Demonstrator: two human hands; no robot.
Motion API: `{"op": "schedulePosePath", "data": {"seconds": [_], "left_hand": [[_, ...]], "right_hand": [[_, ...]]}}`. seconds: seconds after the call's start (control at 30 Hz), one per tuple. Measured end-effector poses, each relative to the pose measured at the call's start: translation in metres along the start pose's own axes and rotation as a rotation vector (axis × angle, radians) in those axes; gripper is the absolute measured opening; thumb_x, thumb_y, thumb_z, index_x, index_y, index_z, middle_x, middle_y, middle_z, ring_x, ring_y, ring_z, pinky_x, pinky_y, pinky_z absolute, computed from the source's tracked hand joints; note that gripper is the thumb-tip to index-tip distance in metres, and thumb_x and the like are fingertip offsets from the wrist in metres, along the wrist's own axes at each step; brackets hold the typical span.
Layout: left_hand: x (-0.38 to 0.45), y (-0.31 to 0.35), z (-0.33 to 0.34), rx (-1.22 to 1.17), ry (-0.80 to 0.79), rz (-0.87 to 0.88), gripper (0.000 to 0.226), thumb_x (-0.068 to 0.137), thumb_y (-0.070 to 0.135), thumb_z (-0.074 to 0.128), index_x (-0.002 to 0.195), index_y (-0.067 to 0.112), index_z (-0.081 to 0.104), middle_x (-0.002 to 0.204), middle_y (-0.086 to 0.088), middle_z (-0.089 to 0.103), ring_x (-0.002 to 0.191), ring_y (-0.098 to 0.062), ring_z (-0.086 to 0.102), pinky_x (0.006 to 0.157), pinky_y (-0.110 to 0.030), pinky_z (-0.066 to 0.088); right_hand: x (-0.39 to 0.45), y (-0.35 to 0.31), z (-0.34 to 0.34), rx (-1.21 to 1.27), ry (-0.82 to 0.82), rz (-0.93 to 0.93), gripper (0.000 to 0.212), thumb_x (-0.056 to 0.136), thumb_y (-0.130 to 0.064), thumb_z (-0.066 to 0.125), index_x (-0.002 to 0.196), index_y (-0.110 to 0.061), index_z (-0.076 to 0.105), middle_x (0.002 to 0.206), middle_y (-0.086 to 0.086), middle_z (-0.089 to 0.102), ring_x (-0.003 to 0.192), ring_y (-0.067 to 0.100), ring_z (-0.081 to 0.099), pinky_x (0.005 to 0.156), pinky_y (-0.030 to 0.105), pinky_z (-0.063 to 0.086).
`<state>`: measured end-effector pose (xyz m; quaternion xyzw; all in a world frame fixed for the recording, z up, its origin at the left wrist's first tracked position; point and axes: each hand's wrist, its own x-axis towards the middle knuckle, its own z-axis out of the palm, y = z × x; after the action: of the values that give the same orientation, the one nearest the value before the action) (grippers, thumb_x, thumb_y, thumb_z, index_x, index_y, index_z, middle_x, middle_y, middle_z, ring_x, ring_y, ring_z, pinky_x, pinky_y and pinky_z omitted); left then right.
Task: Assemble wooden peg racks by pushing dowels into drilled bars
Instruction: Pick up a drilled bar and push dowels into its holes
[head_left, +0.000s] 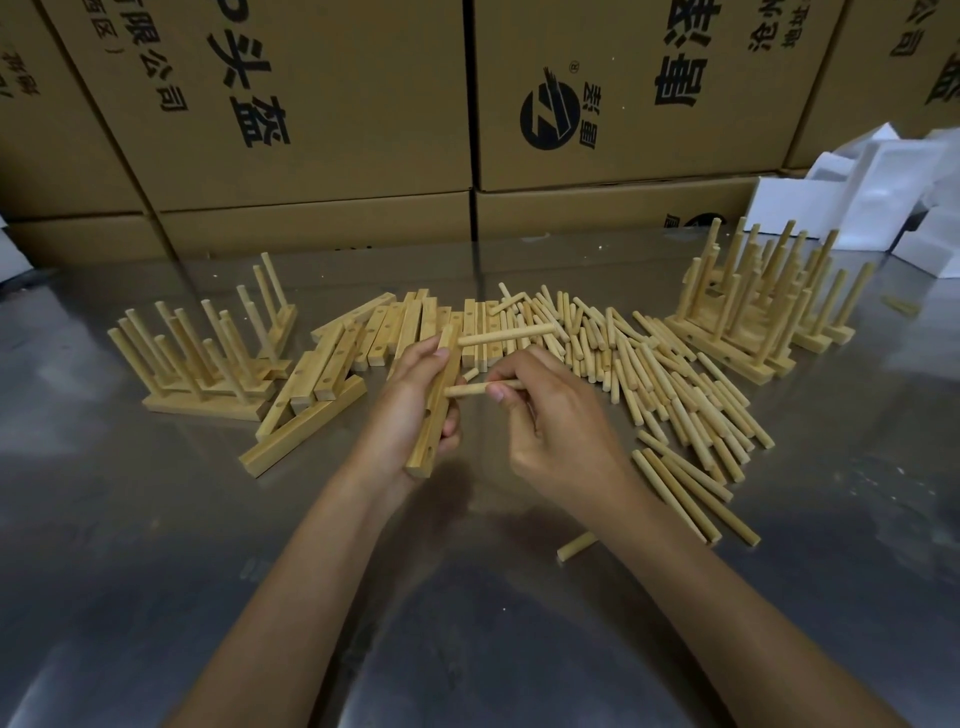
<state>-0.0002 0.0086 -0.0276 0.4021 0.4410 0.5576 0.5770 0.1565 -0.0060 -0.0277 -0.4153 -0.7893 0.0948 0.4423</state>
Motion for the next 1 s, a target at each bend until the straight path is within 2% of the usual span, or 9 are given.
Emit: {"op": "schedulePosePath", "data": {"seconds": [0.17, 0.27, 0.43, 0.6, 0.83, 1.0], "left_hand": [[-0.001, -0.001, 0.004, 0.011, -0.033, -0.012, 0.026, 0.107, 0.027, 0.042, 0.133, 0.030, 0.045, 0.073, -0.002, 0.052, 0.045, -0.011, 0.040, 0.038, -0.022, 0.029], [-0.001, -0.003, 0.005, 0.012, -0.044, -0.056, 0.033, 0.107, 0.028, 0.042, 0.140, 0.031, 0.041, 0.074, -0.004, 0.053, 0.044, -0.010, 0.039, 0.037, -0.021, 0.029], [-0.002, -0.007, 0.007, -0.070, -0.095, -0.092, 0.041, 0.108, 0.026, 0.040, 0.149, 0.020, 0.036, 0.072, -0.003, 0.056, 0.044, -0.011, 0.037, 0.036, -0.021, 0.030], [-0.003, -0.009, 0.008, -0.146, -0.137, -0.102, 0.041, 0.109, 0.024, 0.038, 0.149, 0.014, 0.035, 0.073, -0.005, 0.055, 0.042, -0.009, 0.037, 0.035, -0.020, 0.031], [-0.004, -0.014, 0.011, -0.086, -0.119, -0.093, 0.041, 0.109, 0.025, 0.038, 0.150, 0.022, 0.036, 0.069, -0.003, 0.056, 0.043, -0.009, 0.036, 0.035, -0.020, 0.032], [0.000, -0.010, 0.005, 0.184, -0.092, -0.071, 0.044, 0.106, 0.043, 0.042, 0.149, 0.043, 0.034, 0.068, -0.001, 0.053, 0.047, -0.010, 0.043, 0.039, -0.023, 0.036]], "right_hand": [[-0.001, 0.003, 0.002, 0.012, -0.066, 0.015, 0.007, 0.096, -0.005, 0.057, 0.099, -0.008, 0.062, 0.092, -0.005, 0.056, 0.076, 0.000, 0.047, 0.066, 0.009, 0.033], [-0.001, 0.007, 0.002, -0.011, -0.116, 0.014, 0.011, 0.096, -0.012, 0.060, 0.105, -0.012, 0.068, 0.093, -0.009, 0.057, 0.079, 0.004, 0.052, 0.068, 0.013, 0.039], [-0.002, 0.008, 0.003, -0.071, -0.060, -0.017, 0.012, 0.091, -0.008, 0.064, 0.097, -0.014, 0.073, 0.082, -0.014, 0.052, 0.067, 0.001, 0.044, 0.060, 0.012, 0.032], [-0.004, 0.007, 0.004, -0.008, -0.035, 0.043, 0.020, 0.088, -0.005, 0.062, 0.095, -0.017, 0.075, 0.079, -0.018, 0.055, 0.064, -0.008, 0.046, 0.062, 0.006, 0.030], [-0.003, 0.006, 0.002, 0.014, -0.045, 0.091, 0.019, 0.088, -0.007, 0.062, 0.089, -0.018, 0.077, 0.066, -0.030, 0.050, 0.062, -0.013, 0.053, 0.057, 0.003, 0.034], [-0.001, 0.008, 0.005, 0.036, -0.086, 0.136, 0.013, 0.093, -0.017, 0.062, 0.089, -0.023, 0.073, 0.074, -0.014, 0.065, 0.065, 0.003, 0.057, 0.055, 0.014, 0.038]]}}
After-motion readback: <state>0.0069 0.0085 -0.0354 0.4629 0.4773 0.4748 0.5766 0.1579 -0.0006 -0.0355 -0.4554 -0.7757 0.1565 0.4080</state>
